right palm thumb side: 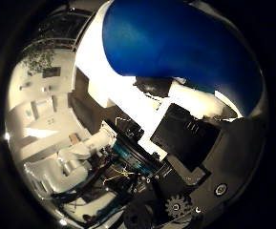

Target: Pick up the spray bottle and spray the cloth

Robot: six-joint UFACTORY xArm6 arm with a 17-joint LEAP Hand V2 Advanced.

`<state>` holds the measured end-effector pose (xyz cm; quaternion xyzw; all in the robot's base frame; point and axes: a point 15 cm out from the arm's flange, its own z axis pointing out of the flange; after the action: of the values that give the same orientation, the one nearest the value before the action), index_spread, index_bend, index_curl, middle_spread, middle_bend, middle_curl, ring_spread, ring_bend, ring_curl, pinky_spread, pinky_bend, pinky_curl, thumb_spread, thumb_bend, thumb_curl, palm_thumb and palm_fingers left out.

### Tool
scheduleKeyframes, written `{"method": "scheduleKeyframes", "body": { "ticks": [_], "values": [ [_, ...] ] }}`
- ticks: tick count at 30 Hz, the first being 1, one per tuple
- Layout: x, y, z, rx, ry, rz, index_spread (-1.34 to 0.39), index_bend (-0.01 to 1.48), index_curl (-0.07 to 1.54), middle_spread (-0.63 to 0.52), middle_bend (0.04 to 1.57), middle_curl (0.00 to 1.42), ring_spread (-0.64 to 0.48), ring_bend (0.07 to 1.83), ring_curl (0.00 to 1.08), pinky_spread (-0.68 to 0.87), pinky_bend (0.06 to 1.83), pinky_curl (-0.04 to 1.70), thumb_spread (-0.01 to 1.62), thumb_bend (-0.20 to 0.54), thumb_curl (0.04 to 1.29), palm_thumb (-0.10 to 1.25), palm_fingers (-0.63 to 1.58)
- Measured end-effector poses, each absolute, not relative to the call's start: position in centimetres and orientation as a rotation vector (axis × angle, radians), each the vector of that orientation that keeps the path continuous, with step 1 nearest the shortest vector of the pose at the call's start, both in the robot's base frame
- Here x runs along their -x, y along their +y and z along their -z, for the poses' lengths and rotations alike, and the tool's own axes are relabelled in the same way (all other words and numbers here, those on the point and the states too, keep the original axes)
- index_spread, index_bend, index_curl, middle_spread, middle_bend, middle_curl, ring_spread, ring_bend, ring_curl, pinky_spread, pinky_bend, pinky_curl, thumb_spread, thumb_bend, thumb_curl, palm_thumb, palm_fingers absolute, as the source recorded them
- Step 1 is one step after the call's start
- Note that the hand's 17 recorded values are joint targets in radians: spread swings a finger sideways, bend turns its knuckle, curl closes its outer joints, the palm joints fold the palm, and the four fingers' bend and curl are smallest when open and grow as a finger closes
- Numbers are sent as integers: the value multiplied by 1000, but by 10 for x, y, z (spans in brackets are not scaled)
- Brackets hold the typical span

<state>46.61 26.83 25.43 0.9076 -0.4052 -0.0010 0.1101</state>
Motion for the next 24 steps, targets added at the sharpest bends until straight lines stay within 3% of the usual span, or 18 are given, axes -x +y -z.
{"method": "scheduleKeyframes", "body": {
  "ticks": [6, 24],
  "values": [
    [-463, 276, -233, -2603, -1051, -133, -181, 1181, 737, -59, 1378, 590, -154, 1479, 619, -142, 972, 1456, 1011, -13, 719, 1059, 1189],
    [-472, 264, -187, -2478, -1015, -210, -183, 1173, 739, -59, 1381, 591, -154, 1481, 621, -140, 975, 1454, 1005, -13, 708, 1055, 1185]
  ]
}}
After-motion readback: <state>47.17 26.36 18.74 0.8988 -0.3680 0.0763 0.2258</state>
